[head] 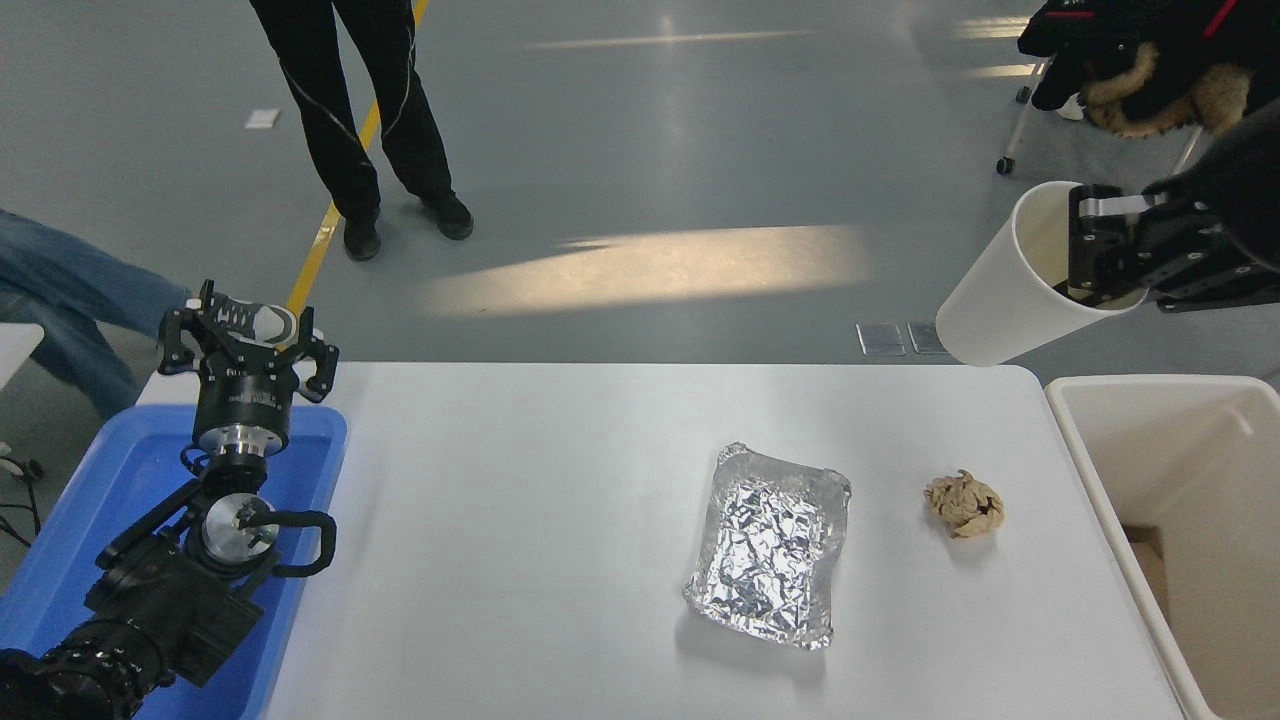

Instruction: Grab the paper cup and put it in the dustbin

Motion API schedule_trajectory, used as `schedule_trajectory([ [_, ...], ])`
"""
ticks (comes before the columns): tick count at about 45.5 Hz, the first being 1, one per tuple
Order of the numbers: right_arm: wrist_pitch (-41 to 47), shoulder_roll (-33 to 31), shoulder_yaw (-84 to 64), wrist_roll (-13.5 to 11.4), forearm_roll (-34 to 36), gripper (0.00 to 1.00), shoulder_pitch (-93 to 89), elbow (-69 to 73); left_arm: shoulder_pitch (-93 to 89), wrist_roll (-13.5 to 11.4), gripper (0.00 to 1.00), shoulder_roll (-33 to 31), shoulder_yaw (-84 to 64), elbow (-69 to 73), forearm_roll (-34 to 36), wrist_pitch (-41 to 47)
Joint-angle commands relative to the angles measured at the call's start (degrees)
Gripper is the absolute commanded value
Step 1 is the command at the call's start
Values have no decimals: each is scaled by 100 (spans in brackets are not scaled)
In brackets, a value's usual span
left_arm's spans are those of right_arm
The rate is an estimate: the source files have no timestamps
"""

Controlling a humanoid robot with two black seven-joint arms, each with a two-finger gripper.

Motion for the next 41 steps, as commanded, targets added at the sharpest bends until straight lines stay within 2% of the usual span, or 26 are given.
schedule_trajectory([
  [1,167,57,-72,35,12,0,352,28,9,0,99,0,0,1,-2,1],
  [8,167,-364,-423,-9,-251,0,-834,-5,0,0,99,0,0,1,-2,1],
  [12,-806,-628,-582,-18,-480,0,-1932,-329,0,0,99,0,0,1,-2,1],
  [17,-1958,-883,-599,-26,-427,0,-3400,-918,0,0,99,0,0,1,-2,1],
  [26,-3514,-1287,-152,-26,-349,0,-5897,-2227,0,0,99,0,0,1,-2,1],
  [33,-3779,-1631,884,-26,-67,0,-7795,-3422,0,0,99,0,0,-8,7,1],
  [38,-3893,-1649,1640,-26,91,0,-9061,-4380,0,0,99,0,0,1,7,1],
  [41,-3999,-1605,2229,-44,424,0,-10195,-5364,0,0,99,0,0,1,7,1],
])
